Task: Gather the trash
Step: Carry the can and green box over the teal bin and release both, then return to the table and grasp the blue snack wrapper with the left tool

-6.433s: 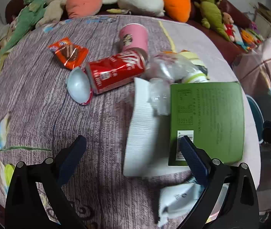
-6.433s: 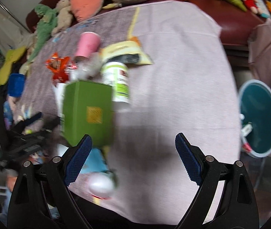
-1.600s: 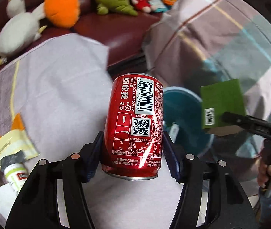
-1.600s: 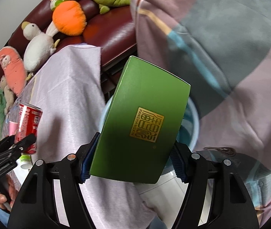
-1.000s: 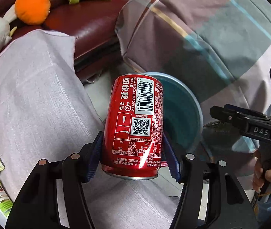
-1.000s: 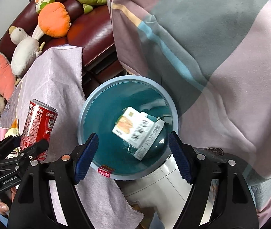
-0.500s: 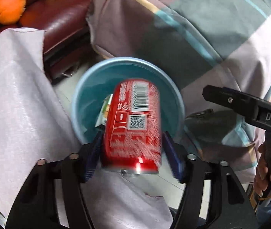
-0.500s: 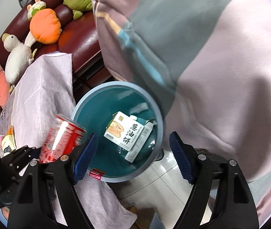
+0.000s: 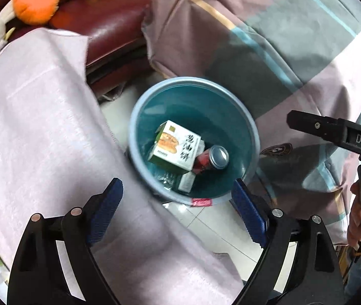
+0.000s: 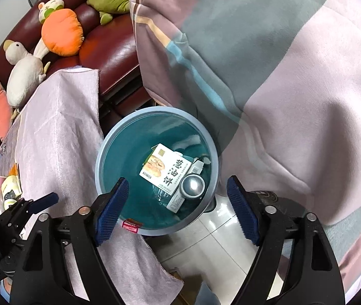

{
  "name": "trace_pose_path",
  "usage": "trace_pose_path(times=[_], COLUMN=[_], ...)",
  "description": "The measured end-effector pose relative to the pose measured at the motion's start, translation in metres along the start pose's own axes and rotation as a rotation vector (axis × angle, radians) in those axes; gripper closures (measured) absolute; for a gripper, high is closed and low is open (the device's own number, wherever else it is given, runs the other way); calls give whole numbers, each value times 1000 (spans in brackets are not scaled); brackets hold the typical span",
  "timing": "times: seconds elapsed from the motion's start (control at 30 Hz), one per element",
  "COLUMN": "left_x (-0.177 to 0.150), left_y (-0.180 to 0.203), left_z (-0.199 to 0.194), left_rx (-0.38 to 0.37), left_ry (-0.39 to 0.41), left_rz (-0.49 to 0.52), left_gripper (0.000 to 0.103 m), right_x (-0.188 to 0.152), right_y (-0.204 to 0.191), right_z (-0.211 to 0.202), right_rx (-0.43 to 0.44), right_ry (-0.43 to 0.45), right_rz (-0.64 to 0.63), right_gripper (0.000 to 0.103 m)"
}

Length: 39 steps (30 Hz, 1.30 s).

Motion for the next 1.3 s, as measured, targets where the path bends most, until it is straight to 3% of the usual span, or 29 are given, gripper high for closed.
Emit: trace_pose_path(times=[0.43, 0.8, 1.0, 1.3], left_x=[-50, -127, -176, -247], left_y=[-70, -147, -180, -206], left_z=[-54, -125, -156, -154], left_rx=[69, 147, 162, 219], left_ry=[56, 123, 151, 77], left_rz=[-113, -223, -219, -117], left_gripper=[15, 14, 10, 10], right_x=[-33, -89, -116, -149], right_y=[-75, -173, -216, -254], right_z=[-6, -13, -22, -22], right_rx=[46, 114, 123, 129], right_ry=[-45, -97, -112, -147], right_rz=[-115, -265, -343, -405], right_gripper=[25, 24, 24, 24])
Point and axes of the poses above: each gripper's, at about its wrist camera, not at the fingertips, and z roughly the way its jaws point, y to its right, x to its top, the point moved 2 cm from there along z, roughly the way its jaws point, and after that the axes turned 6 degrees about x, right-handed, at the moved point
